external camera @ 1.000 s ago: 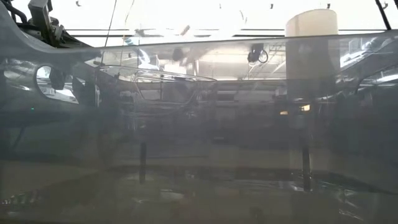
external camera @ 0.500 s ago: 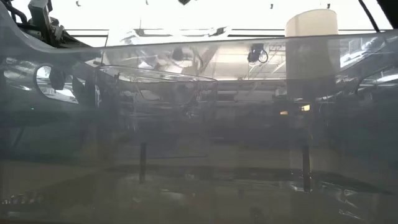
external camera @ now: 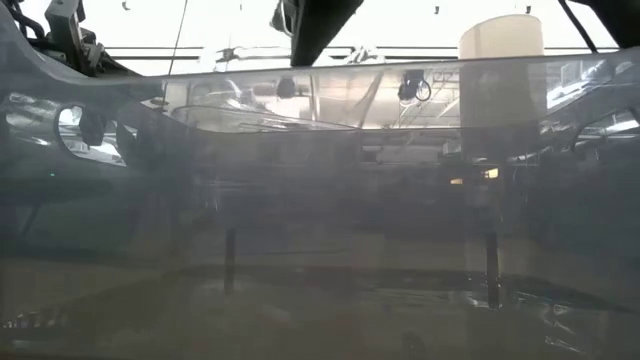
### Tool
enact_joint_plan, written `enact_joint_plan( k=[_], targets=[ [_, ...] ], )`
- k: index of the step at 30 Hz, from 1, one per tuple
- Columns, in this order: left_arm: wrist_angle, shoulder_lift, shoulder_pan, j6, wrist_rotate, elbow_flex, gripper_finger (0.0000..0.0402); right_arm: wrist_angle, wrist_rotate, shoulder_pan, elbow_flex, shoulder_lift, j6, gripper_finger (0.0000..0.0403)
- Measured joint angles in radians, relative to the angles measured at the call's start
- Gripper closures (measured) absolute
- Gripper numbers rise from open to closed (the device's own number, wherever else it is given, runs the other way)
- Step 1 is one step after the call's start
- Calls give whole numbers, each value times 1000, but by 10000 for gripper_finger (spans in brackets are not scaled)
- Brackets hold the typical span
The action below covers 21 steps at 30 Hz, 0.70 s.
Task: Stack baskets by color
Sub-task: Stack the bottom right transparent bin on top of the bottom left transparent bin
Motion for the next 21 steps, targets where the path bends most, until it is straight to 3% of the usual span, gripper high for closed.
enact_joint_plan(
  k=[15, 21],
  targets=[
    [6, 0, 0, 2, 2, 0, 368, -114, 4, -9, -6, 46, 16, 393],
    [7, 0, 0, 2, 2, 0, 373, -111, -60, -25, -6, 46, 26, 376]
  ],
)
